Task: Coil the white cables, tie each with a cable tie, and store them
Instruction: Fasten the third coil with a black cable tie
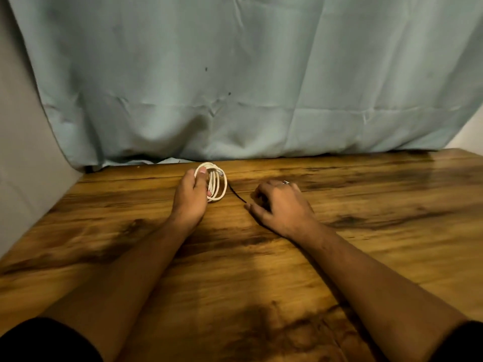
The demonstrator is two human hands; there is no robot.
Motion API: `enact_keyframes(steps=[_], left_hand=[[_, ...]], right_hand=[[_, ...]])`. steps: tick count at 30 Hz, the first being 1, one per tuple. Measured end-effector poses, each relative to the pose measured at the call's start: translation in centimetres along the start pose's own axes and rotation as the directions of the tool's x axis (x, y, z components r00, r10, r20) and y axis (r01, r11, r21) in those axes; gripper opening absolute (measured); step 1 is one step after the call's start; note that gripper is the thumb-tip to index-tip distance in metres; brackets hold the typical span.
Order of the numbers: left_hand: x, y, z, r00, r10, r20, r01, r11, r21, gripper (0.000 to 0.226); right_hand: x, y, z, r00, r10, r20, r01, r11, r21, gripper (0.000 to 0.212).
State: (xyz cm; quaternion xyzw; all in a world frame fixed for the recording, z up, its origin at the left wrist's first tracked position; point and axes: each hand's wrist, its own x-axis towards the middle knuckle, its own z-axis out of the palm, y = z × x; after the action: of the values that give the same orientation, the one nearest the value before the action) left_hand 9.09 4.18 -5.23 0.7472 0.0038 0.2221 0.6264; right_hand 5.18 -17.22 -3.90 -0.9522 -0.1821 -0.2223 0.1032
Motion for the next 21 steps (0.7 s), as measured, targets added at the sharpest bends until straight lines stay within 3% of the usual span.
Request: enact_keyframes(steps=[2, 6, 9, 11, 13, 16, 18, 21], left_hand=[[0.0, 0.3, 1.0, 0.999, -0.023, -0.046, 0.024, 1.0, 0.017, 0.035], [0.3, 0.5, 2.1, 0.997, -0.059, -0.053, 0.058, 0.998, -0.015, 0.036], [0.6, 0.1, 1.9, 0.998, -0.055, -0.037, 0.052, 0.996, -0.073, 0.032], [0.8, 0.0, 1.8, 0.998, -0.049, -0.035, 0.046, 0.995, -0.09, 0.03], [1.0, 0.0, 1.9, 0.999, -0.045, -0.019, 0.043, 0.995, -0.086, 0.031], [1.2, -0.2, 2.0, 0.999, -0.026, 0.021, 0.028, 0.993, -0.111, 0.03], [1.3, -0.2, 2.1, 0.999, -0.001, 0.036, 0.005, 0.993, -0.115, 0.031], [1.3, -0.3, 2.2, 0.999, 0.002, 0.048, 0.004, 0.993, -0.118, 0.031]], right_hand=[[0.9, -0.7, 0.3, 1.0, -0.024, 0.013, 0.025, 1.0, -0.016, 0.042], [2.2, -2.1, 1.2, 1.0, 0.017, -0.011, -0.017, 1.0, 0.023, 0.024], [2.3, -2.1, 1.7, 0.996, 0.075, -0.04, -0.074, 0.997, 0.03, 0.023], [2.1, -1.3, 1.6, 0.991, 0.127, -0.04, -0.122, 0.986, 0.115, 0.019], [1.7, -0.4, 1.2, 0.984, 0.174, -0.043, -0.153, 0.94, 0.305, 0.011], [1.2, -0.2, 0.0, 0.954, 0.292, 0.072, -0.26, 0.682, 0.683, 0.01], [1.0, -0.6, -0.8, 0.925, 0.326, 0.195, -0.336, 0.466, 0.819, 0.006], [1.0, -1.3, -1.6, 0.88, 0.306, 0.364, -0.399, 0.058, 0.915, 0.011]])
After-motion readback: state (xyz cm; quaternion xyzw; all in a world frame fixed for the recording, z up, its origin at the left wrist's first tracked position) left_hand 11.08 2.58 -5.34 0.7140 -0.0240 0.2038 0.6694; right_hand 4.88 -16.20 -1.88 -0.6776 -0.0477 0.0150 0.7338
